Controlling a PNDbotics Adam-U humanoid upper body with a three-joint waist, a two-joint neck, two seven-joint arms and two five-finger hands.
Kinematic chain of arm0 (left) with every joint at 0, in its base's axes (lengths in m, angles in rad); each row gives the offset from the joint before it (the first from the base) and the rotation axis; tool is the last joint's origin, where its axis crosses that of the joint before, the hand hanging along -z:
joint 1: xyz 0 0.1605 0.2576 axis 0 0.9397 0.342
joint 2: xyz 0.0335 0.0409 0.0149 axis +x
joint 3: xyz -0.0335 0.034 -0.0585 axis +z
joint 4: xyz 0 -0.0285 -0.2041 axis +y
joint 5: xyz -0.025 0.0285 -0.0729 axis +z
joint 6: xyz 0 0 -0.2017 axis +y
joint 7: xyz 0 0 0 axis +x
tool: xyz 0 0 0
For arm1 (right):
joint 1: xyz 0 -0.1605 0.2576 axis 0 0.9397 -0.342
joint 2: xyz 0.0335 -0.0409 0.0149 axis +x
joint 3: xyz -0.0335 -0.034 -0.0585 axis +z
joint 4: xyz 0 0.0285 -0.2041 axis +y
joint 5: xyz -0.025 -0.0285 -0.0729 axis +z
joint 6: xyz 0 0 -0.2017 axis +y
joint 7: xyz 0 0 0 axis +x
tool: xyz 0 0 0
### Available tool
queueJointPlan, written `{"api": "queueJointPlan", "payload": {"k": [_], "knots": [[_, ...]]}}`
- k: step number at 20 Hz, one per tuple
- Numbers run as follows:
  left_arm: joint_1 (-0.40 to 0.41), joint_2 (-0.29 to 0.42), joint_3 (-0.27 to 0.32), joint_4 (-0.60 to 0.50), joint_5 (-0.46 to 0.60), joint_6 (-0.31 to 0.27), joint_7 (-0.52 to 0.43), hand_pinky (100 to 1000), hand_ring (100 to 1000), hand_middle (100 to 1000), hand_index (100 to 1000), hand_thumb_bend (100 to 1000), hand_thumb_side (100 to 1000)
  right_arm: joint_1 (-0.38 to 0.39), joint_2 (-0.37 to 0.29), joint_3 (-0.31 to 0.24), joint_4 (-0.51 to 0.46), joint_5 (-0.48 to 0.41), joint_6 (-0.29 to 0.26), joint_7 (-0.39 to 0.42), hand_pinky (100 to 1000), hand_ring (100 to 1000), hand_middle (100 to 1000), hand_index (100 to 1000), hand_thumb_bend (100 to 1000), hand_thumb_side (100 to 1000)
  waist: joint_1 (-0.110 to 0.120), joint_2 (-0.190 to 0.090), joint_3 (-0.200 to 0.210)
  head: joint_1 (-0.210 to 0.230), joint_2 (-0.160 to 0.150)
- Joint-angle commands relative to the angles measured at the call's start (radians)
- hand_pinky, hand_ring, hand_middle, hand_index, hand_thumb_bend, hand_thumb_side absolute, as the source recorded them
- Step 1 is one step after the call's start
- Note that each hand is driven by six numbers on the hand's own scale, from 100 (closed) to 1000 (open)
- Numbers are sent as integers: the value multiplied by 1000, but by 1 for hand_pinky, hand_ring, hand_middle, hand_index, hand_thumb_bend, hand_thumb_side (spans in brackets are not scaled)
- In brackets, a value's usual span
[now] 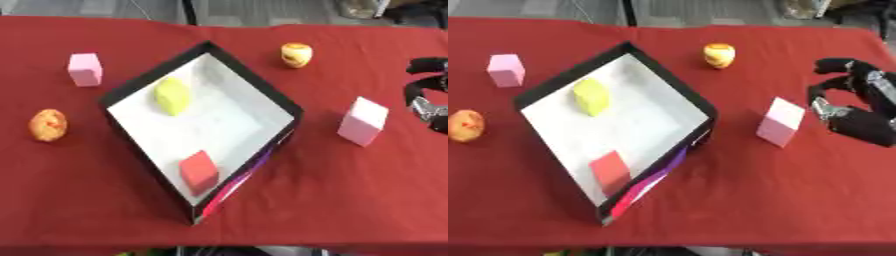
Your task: Pick up objects on the table and place them in the box.
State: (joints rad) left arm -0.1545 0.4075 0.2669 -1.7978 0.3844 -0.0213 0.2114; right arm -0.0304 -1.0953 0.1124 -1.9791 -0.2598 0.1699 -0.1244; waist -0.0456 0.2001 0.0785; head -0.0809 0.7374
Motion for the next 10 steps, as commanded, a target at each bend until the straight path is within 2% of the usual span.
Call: {"api": "queueJointPlan", "payload": {"k": [1, 3, 4, 5, 7, 10], "knots": [[-4, 38, -1, -8, -4, 1, -3, 718, 767, 822, 864, 238, 827, -20, -96, 0, -21, 33, 25, 75, 930, 796, 824, 880, 169, 365, 1, -20, 0, -3, -2], [-4, 40, -2, -7, -4, 1, -4, 718, 768, 822, 864, 238, 827, -31, -134, 19, -21, 44, 53, 115, 927, 803, 826, 885, 199, 371, 2, -21, 0, -6, 0], [-3, 40, -3, -6, -4, 1, -4, 718, 768, 822, 864, 234, 823, -39, -148, 29, -21, 47, 66, 128, 927, 811, 834, 896, 256, 354, 2, -21, 0, -8, 0], [-2, 41, -3, -5, -4, 1, -5, 718, 768, 822, 864, 237, 829, -48, -159, 38, -21, 50, 77, 138, 927, 812, 835, 898, 244, 369, 2, -22, 0, -9, 1], [0, 41, -4, -4, -4, 2, -6, 718, 768, 821, 863, 237, 829, -66, -176, 55, -21, 62, 97, 147, 925, 820, 840, 908, 298, 355, 1, -23, 0, -12, 2], [-1, 40, -6, -3, -3, 3, -8, 718, 768, 821, 862, 237, 830, -85, -195, 83, -21, 87, 137, 137, 922, 831, 843, 923, 451, 305, 1, -23, 1, -15, 11]]}}
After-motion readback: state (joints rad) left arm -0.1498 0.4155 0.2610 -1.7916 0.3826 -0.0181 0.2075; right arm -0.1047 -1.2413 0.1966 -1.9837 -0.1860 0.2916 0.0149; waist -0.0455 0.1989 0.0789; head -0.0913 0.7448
